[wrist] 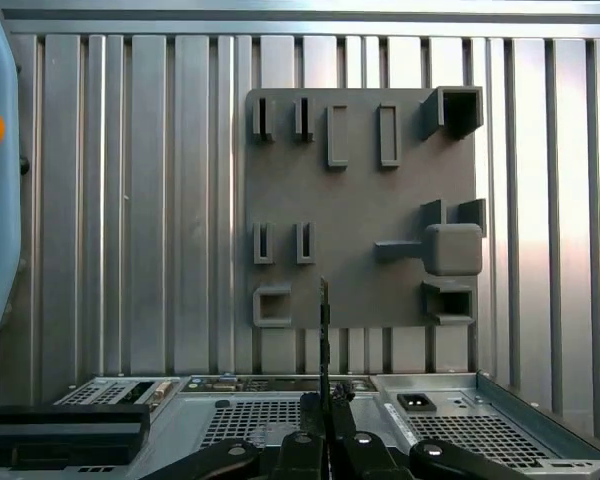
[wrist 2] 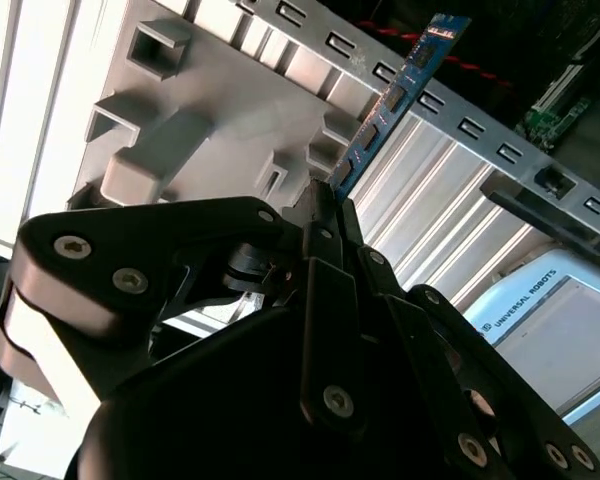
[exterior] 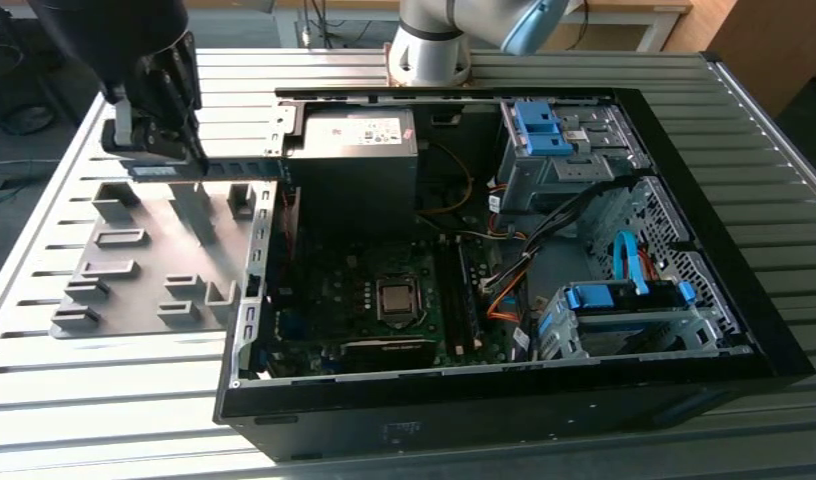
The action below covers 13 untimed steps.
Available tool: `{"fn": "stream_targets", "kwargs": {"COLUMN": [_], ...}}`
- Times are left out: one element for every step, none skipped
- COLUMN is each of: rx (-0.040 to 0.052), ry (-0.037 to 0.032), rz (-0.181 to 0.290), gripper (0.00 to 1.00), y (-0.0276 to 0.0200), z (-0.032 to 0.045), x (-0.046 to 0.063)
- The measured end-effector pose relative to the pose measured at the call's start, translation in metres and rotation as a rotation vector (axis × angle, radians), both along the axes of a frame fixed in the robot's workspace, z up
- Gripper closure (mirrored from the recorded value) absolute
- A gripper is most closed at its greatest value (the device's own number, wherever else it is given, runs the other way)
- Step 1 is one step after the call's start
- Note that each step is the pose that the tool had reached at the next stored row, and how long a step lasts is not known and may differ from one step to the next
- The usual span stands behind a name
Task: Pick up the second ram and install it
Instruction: 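Pick up the second ram and move it above second insertion slot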
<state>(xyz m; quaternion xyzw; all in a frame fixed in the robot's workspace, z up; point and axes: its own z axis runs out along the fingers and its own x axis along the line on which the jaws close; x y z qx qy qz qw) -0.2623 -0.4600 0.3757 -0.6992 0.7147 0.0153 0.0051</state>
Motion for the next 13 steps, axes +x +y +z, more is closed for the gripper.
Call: {"fn": "stream_targets", "kwargs": {"rx": [0.0000,0.0000,0.0000,0.0000,0.0000,0.0001,0.0000,0.0001,0.0001,0.0000,0.0000,0.0000,0.0000], "ry": [0.0000,0.0000,0.0001,0.0000,0.0000,-0.0001,0.0000,0.0000,0.0000,0.0000,0.0000,0.0001,0.0000], "rz": [0.000,0.000,0.000,0.000,0.000,0.000,0.000,0.000,0.000,0.000,0.000,0.000,0.000], "gripper": [0.86,0.86,0.86,0.86,0.86,0.86,0.86,0.86,0.86,0.86,0.86,0.86,0.86], "y": [0.0000,0.0000,0.0000,0.0000,0.0000,0.0000,0.0000,0.0000,0.0000,0.0000,0.0000,0.0000,0.0000], "z": [0.0000,0.0000,0.0000,0.0000,0.0000,0.0000,0.0000,0.0000,0.0000,0.0000,0.0000,0.0000,0.0000], "x": [0.002,0.004,0.007,0.009,0.011,0.013,0.018,0.020,0.022,0.025,0.027,0.029,0.031]}}
